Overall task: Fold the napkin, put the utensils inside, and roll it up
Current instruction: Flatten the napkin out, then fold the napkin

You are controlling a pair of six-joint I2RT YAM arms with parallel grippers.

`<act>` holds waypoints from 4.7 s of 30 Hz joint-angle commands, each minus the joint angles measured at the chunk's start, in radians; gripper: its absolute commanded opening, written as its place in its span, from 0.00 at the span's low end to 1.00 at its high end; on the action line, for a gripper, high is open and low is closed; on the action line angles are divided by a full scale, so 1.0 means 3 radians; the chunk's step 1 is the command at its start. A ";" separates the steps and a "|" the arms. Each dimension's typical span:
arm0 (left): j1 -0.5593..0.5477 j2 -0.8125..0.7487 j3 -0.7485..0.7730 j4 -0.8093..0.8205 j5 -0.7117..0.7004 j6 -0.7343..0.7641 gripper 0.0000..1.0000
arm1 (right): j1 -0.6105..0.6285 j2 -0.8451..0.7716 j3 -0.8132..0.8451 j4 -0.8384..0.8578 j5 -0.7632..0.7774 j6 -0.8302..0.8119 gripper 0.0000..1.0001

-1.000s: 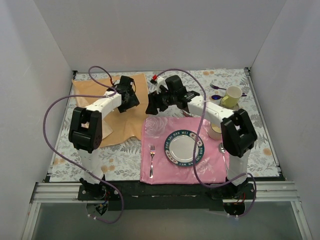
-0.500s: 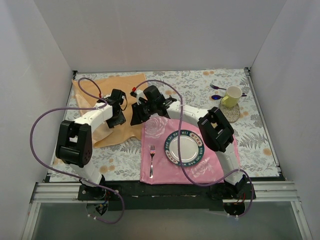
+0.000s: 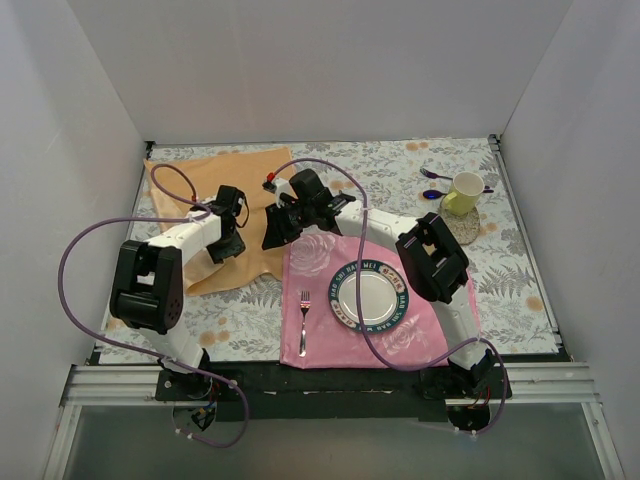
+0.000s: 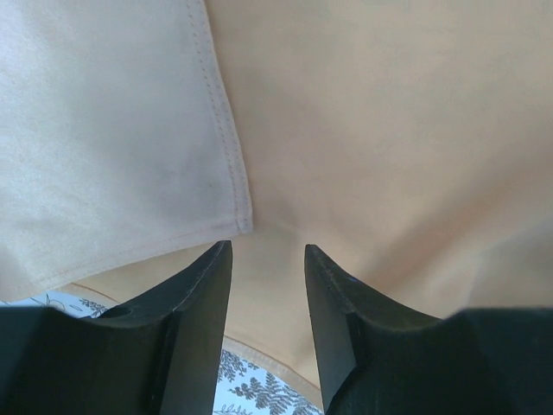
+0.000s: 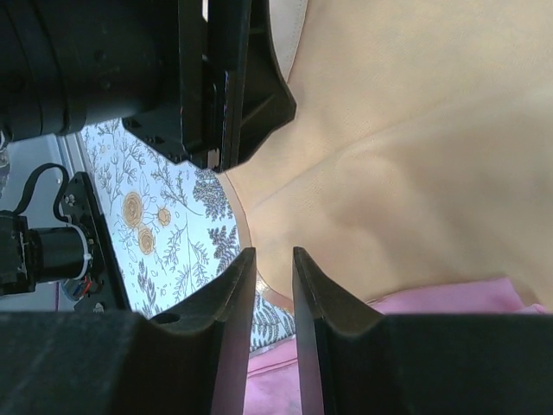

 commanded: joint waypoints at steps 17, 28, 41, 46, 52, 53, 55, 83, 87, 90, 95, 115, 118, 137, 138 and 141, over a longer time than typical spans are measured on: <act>0.0357 0.0081 -0.0217 0.0337 0.0169 0.0119 0.25 | 0.0012 0.0136 0.0012 0.0157 -0.0182 0.0043 0.30; 0.0383 -0.0102 -0.0263 0.0287 0.0083 0.0063 0.11 | 0.0017 0.0208 0.0048 0.0147 -0.0202 0.0043 0.29; 0.0388 -0.0261 -0.0197 0.0261 0.0128 0.0058 0.00 | 0.0038 0.0336 0.0166 0.0096 -0.0253 0.0028 0.27; 0.0393 -0.0302 -0.0217 0.0245 0.0103 0.0058 0.15 | 0.0038 0.0356 0.0196 0.0086 -0.0253 0.0023 0.27; 0.0413 -0.0338 -0.0273 0.0296 0.0139 0.0083 0.14 | 0.0043 0.0371 0.0207 0.0076 -0.0269 0.0028 0.27; 0.0418 -0.0338 -0.0278 0.0296 0.0144 0.0083 0.12 | 0.0043 0.0371 0.0197 0.0081 -0.0264 0.0028 0.27; 0.0423 -0.0348 -0.0294 0.0302 0.0144 0.0078 0.07 | 0.0043 0.0361 0.0191 0.0081 -0.0264 0.0023 0.27; 0.1763 -0.1597 -0.0033 -0.0267 -0.1382 -0.0224 0.98 | 0.0196 -0.0093 0.0104 -0.0277 -0.0122 -0.0299 0.29; 0.1550 -0.1407 -0.0124 0.0101 -0.0114 0.0082 0.92 | 0.0166 -0.0262 0.0145 -0.0497 0.0176 -0.0539 0.31; 0.1086 -0.1076 -0.0222 0.0414 0.0491 0.0185 0.82 | 0.0120 -0.0344 0.0155 -0.0665 0.0401 -0.0677 0.32; 0.0858 -0.0502 -0.0196 0.0424 0.0579 -0.0151 0.78 | 0.0043 -0.0385 0.0166 -0.0834 0.0575 -0.0770 0.33; 0.1692 -0.0353 -0.0626 0.0393 0.0082 -0.0122 0.77 | -0.0003 -0.0452 0.0166 -0.0906 0.0600 -0.0780 0.33; 0.1539 -0.0455 -0.0473 0.0414 0.0282 0.0016 0.83 | -0.0013 -0.0493 0.0125 -0.0891 0.0600 -0.0785 0.34; -0.0870 -0.0630 -0.0299 0.0077 0.1612 0.1218 0.59 | -0.0657 -0.1607 -0.1056 -0.0528 0.0503 -0.0724 0.34; -0.0961 -0.0558 -0.0304 0.0077 0.1586 0.1234 0.58 | -0.0678 -0.1648 -0.1087 -0.0513 0.0498 -0.0719 0.34; -0.1054 -0.0497 -0.0294 0.0133 0.1540 0.1285 0.50 | -0.0719 -0.1771 -0.1158 -0.0512 0.0488 -0.0724 0.34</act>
